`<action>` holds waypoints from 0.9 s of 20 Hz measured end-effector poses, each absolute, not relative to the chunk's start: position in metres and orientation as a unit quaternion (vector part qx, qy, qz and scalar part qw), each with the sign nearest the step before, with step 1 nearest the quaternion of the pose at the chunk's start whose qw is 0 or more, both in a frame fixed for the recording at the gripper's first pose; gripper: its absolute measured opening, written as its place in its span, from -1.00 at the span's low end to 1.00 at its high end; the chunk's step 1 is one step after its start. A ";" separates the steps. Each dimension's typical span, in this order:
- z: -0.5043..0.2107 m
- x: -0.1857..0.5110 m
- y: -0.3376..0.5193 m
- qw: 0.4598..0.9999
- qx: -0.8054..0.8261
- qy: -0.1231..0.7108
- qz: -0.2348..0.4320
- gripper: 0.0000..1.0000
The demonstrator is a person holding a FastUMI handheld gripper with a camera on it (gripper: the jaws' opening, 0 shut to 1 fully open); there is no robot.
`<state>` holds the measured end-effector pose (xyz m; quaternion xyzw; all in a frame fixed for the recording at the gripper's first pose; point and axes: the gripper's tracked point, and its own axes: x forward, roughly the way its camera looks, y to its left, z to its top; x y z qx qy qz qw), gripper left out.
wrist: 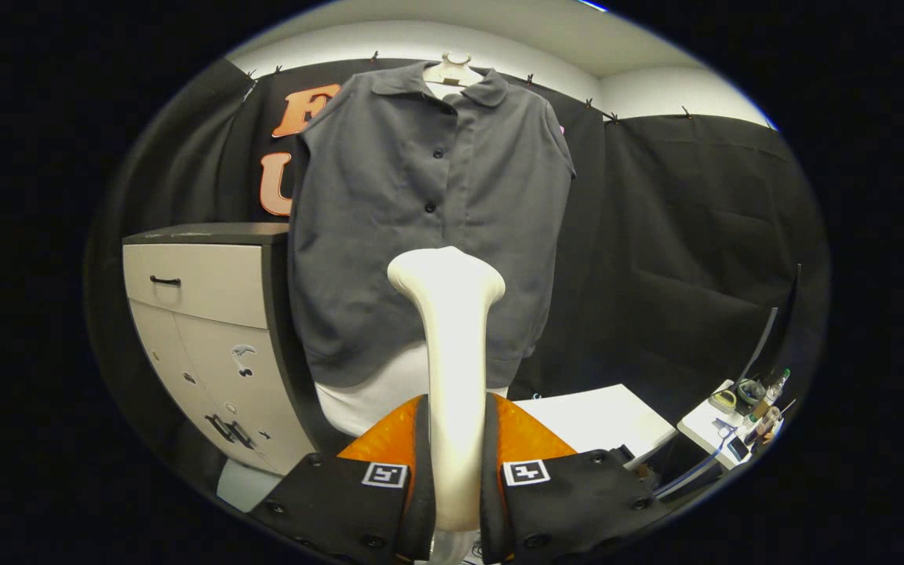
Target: Iron the clothes twice with a garment steamer, once on the left side and once on the right side.
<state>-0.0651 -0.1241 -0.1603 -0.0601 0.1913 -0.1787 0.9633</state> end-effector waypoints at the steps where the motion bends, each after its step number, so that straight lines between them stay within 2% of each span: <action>1: -0.152 -0.069 -0.117 0.965 -0.058 0.187 -0.176 -0.38; 18: 0.011 -0.101 -0.073 0.984 -0.074 0.072 -0.149 -0.39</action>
